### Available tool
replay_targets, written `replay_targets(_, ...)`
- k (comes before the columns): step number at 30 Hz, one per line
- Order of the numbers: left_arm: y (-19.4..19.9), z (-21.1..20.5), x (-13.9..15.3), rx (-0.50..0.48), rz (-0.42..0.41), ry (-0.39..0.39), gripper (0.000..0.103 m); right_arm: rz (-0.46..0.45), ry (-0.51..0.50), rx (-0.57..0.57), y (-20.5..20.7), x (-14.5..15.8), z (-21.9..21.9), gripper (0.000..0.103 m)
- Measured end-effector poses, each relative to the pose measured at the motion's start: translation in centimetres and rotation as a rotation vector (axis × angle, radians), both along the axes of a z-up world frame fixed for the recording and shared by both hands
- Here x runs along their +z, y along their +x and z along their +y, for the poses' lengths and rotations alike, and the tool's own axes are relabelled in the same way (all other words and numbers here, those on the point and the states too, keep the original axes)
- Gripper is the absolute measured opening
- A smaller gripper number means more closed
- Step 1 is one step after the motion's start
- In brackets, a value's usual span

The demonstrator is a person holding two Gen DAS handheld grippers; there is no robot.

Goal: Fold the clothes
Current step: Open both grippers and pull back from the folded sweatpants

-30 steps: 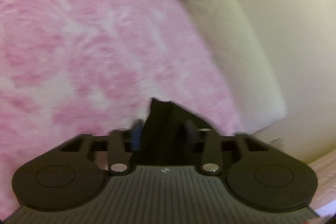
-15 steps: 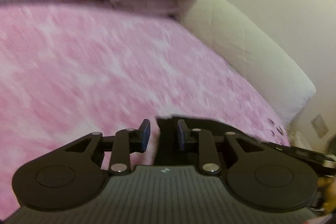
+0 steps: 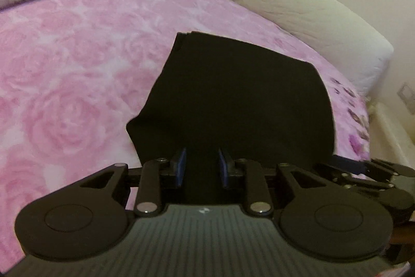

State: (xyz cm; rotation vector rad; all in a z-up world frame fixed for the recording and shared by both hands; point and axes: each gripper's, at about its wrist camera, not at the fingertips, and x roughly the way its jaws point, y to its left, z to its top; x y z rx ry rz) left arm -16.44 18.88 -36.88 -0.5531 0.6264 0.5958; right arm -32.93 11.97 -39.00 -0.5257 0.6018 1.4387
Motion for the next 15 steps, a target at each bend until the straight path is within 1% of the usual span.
replay_targets(2,-0.3,-0.5,1.0,-0.004,-0.009,0.011,0.021,0.087,-0.028,-0.047,1.2,1.1,-0.1,0.043)
replay_targets(3,-0.6,-0.7,1.4,-0.005,-0.019,0.015,0.021,0.088,-0.017,-0.051,1.3,1.7,-0.6,0.043)
replay_targets(4,-0.6,-0.9,1.4,-0.003,-0.009,0.018,0.021,0.072,0.006,-0.046,1.2,2.4,-1.2,0.043)
replay_targets(7,0.0,-1.9,1.2,0.011,0.056,0.024,0.023,0.043,0.033,-0.023,0.5,3.3,-2.0,0.043)
replay_targets(9,0.5,-2.5,1.1,0.02,0.1,0.029,0.025,0.022,-0.055,-0.031,-0.2,1.2,-1.2,0.043)
replay_targets(10,0.7,-2.8,1.1,0.024,0.122,0.031,0.025,0.027,-0.05,-0.042,-0.4,0.8,-1.4,0.043)
replay_targets(11,0.9,-3.1,1.0,0.029,0.143,0.033,0.025,0.034,-0.046,-0.053,-0.5,0.6,-1.5,0.043)
replay_targets(13,0.9,-4.1,1.9,0.02,0.182,0.066,0.026,0.082,-0.068,-0.09,-0.3,1.7,-1.9,0.043)
replay_targets(15,0.7,-5.5,3.2,0.015,0.229,0.11,0.029,0.138,-0.057,-0.121,-0.2,3.1,-3.1,0.043)
